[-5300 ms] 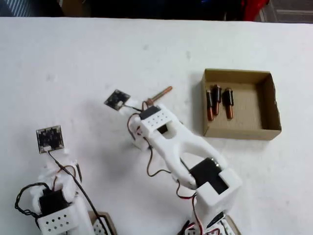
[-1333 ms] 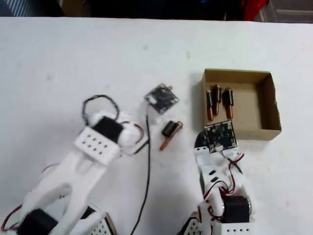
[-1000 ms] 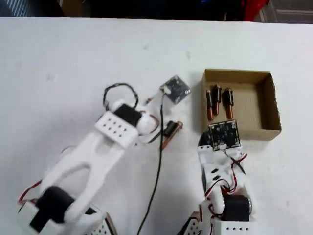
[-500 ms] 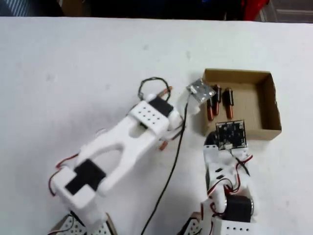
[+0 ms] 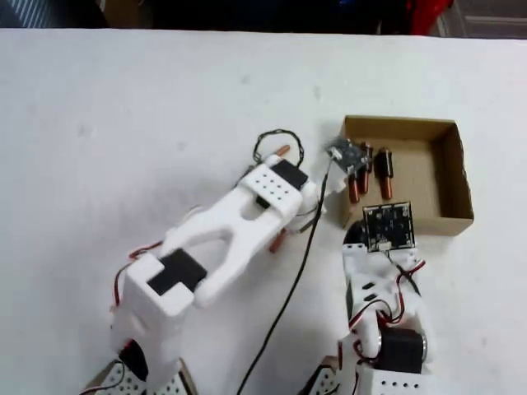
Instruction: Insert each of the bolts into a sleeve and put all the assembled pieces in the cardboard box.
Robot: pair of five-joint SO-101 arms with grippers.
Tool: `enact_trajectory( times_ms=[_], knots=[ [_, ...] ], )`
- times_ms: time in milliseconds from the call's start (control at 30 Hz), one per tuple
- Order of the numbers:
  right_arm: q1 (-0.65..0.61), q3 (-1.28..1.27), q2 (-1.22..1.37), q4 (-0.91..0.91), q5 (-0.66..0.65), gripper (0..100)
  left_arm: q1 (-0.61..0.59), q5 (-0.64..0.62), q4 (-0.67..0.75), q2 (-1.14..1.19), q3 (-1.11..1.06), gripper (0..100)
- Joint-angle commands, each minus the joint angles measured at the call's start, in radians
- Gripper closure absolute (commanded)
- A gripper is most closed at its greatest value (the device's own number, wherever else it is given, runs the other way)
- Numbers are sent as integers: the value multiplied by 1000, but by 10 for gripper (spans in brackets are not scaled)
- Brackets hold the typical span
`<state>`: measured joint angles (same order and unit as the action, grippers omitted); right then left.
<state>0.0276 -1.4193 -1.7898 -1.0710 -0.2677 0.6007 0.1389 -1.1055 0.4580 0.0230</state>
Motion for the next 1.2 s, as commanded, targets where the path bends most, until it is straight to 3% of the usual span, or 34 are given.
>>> enact_trajectory(
  times_ms=[0,367,633,900,1167],
  knots=[
    [15,6,-13,25,0,981,8,-11,20,-2,43,906],
    [15,6,-13,25,0,981,2,-11,40,53,71,907],
    [13,6,-13,25,0,981,4,-11,41,133,101,842],
    [13,6,-13,25,0,981,2,-9,-12,193,176,843],
    [12,-9,-13,28,0,981,5,-9,-150,239,304,978]
  ],
)
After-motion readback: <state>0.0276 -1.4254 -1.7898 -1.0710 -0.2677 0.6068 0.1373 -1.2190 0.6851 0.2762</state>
